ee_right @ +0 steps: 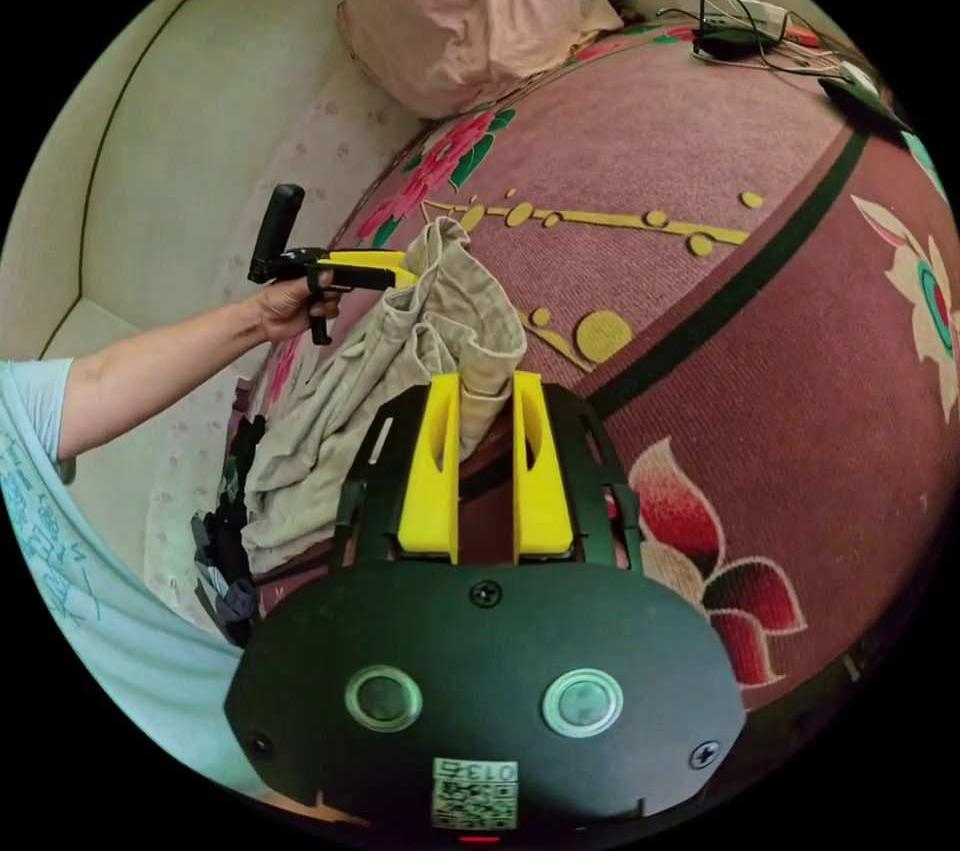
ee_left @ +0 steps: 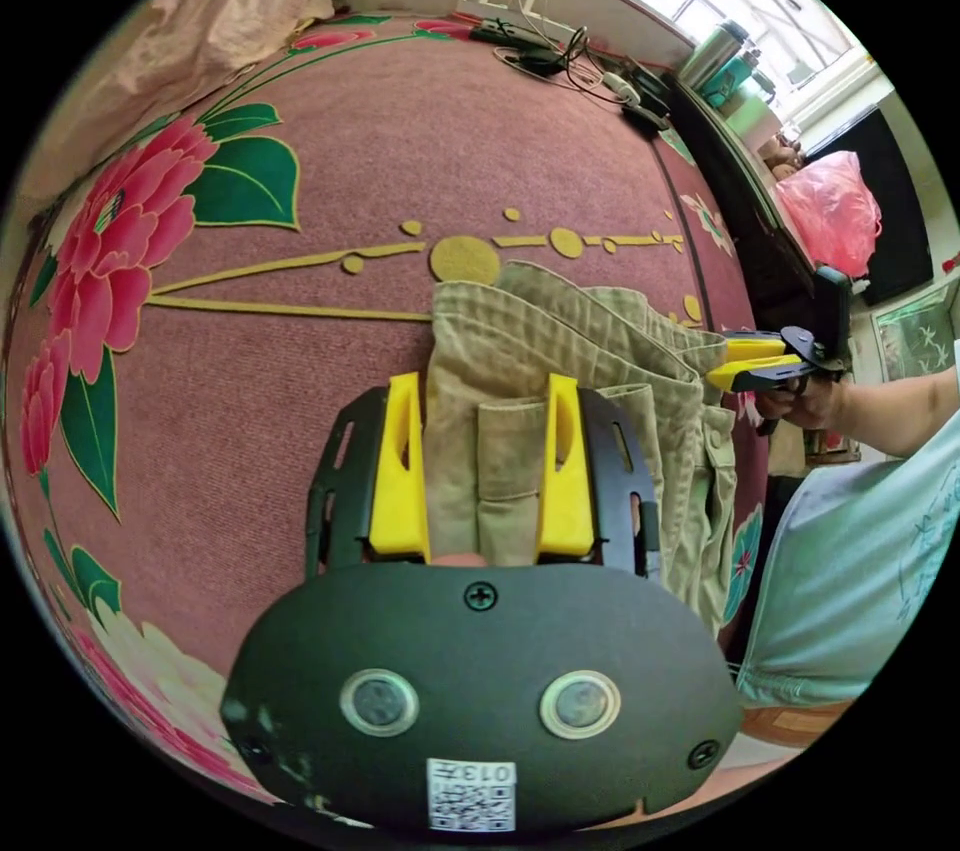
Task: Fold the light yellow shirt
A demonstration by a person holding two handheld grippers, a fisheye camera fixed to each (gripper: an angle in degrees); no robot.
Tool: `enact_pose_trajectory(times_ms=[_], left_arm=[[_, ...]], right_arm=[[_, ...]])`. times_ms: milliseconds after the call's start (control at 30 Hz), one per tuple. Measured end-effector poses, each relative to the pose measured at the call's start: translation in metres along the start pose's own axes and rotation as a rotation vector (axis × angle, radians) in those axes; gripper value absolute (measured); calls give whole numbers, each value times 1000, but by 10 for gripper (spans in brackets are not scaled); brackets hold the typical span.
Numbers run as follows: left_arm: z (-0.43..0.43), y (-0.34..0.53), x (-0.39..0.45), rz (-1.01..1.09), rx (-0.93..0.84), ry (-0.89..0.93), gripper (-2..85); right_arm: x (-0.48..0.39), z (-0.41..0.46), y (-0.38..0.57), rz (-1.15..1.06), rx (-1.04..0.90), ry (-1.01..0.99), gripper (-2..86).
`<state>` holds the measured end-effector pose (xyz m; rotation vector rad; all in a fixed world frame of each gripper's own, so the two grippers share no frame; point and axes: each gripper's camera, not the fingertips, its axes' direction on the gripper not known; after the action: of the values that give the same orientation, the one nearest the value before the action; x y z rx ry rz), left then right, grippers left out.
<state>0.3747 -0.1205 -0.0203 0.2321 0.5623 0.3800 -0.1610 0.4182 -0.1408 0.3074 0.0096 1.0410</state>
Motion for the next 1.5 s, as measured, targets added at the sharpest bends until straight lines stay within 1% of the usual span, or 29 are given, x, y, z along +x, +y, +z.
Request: enact_pose_trajectory(times_ms=[100,133,200,233,333,433,500,600,667,700,767,800,867,900,967,1000,1067,1100,1167,1200,1267,1300,1367,1433,1500], left_arm=[[10,13,8,-10,9,-97,155],[14,18,12,-11,9,-133,133],[18,25,16,37,12,-99,81],[20,29,13,14,5,-89,43],[13,50,-3,-35,41,-4,22],[-19,83,-13,-53,158,45,15],[-45,109,-11,-32,229,48,13],[-96,170,-2,-3,366,45,11],[-136,237,5,-13,466,19,11],[-145,256,7,-18,486,10,10],[-181,335,20,-35,559,-31,10],[-189,355,24,-37,577,-45,10],[-217,441,40,-58,640,-90,9],[-223,462,43,-69,648,-101,9],[-233,546,54,-116,674,-148,9],[-233,566,55,-134,673,-154,9],[-224,647,54,-216,659,-187,8],[-218,666,52,-242,653,-188,8],[-187,734,33,-350,619,-162,8],[-177,750,26,-385,604,-151,8],[-134,803,0,-519,553,-97,9],[-123,815,-7,-550,546,-78,9],[-91,849,-25,-647,543,-17,11],[-79,865,-31,-708,574,-2,14],[-76,880,-34,-771,604,4,17]], right_arm=[[-4,6,-2,-8,2,27,56],[-5,11,-4,-11,-28,34,45],[1,12,-10,48,-53,-2,36],[7,12,-12,94,-60,-39,32],[10,0,-11,131,-34,-144,27],[-14,-22,-16,41,-18,-226,25],[-37,-37,-21,-33,-13,-295,23],[-91,-60,-23,-188,-32,-414,23],[-146,-73,-18,-321,-69,-500,23],[-159,-74,-15,-347,-80,-523,23],[-216,-75,0,-433,-129,-616,23],[-231,-73,5,-452,-142,-639,23],[-297,-62,31,-538,-208,-724,23],[-314,-58,39,-556,-225,-739,23],[-383,-35,77,-654,-290,-773,23],[-401,-28,88,-681,-306,-772,23],[-468,8,138,-793,-362,-736,23],[-484,19,152,-824,-367,-719,24],[-539,70,208,-921,-405,-632,25],[-551,85,222,-948,-418,-600,25],[-592,144,276,-1044,-489,-466,27],[-601,158,288,-1065,-514,-428,28],[-629,207,330,-1157,-594,-269,33],[-645,232,349,-1174,-665,-200,44],[-660,245,357,-1167,-748,-207,59]])
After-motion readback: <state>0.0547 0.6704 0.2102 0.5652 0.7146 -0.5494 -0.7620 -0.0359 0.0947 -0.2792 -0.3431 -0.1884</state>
